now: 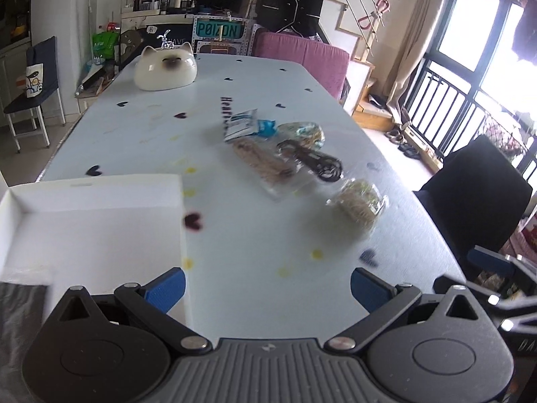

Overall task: Organize soft objects
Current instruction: 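Move the left gripper back toward the plastic bags on the table, then grasp the bag of tan cord with left gripper while right grasps beaded-cord bag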

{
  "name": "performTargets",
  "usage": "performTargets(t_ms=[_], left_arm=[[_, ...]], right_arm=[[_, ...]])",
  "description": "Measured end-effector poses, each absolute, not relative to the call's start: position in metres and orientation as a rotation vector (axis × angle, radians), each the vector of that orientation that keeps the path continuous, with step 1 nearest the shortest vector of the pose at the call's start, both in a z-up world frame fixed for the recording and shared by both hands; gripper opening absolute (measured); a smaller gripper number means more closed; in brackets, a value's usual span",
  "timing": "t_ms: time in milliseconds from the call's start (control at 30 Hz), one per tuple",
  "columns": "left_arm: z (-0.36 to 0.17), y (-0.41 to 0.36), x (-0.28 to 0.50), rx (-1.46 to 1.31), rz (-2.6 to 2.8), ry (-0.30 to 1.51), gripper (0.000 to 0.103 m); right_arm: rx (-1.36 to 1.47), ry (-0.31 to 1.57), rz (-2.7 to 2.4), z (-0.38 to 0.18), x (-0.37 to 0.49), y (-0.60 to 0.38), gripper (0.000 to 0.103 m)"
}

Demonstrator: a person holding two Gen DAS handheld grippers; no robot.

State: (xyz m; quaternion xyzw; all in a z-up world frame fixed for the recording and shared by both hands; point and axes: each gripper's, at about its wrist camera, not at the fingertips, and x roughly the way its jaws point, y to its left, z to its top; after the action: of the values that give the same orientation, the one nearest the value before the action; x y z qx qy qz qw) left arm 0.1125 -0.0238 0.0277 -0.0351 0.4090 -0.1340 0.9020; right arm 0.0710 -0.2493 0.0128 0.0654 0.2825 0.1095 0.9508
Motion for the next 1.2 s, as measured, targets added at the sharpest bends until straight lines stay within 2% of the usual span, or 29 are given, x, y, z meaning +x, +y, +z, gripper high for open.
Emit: performTargets(t_ms=[600,733,800,900,1100,1200], left_arm=[[-0.002,-0.076,0.23,-0.41,-0.116,0.895,0.103],[-0.016,-0.08,0.263,-0.442,-0.093,0.894,0.103],[-0.025,-0.081,0.279,-0.439,-0.091,0.896,0.103],[-0.035,-0.083,0.299,-0.427,-0.074,0.885,0.103],[-0.054,-0.081,0.328,-0.434,-0.045,0.871,0.103],[-0.062,-0.08,0.338,-0.433,-0.051,0.878,0.103]], right_arm=[[0.296,0.576,0.094,-0.029,0.136,-0.297,0.102],[0.346,0.572,0.079,-0.04,0.156,-0.299,0.086],[0.363,0.569,0.064,-0.044,0.165,-0.3,0.067],[0.378,0.553,0.039,-0.047,0.178,-0.299,0.045],[0.294,0.531,0.109,-0.052,0.2,-0.283,0.024],[0.217,0.591,0.115,-0.064,0.212,-0.271,0.02]])
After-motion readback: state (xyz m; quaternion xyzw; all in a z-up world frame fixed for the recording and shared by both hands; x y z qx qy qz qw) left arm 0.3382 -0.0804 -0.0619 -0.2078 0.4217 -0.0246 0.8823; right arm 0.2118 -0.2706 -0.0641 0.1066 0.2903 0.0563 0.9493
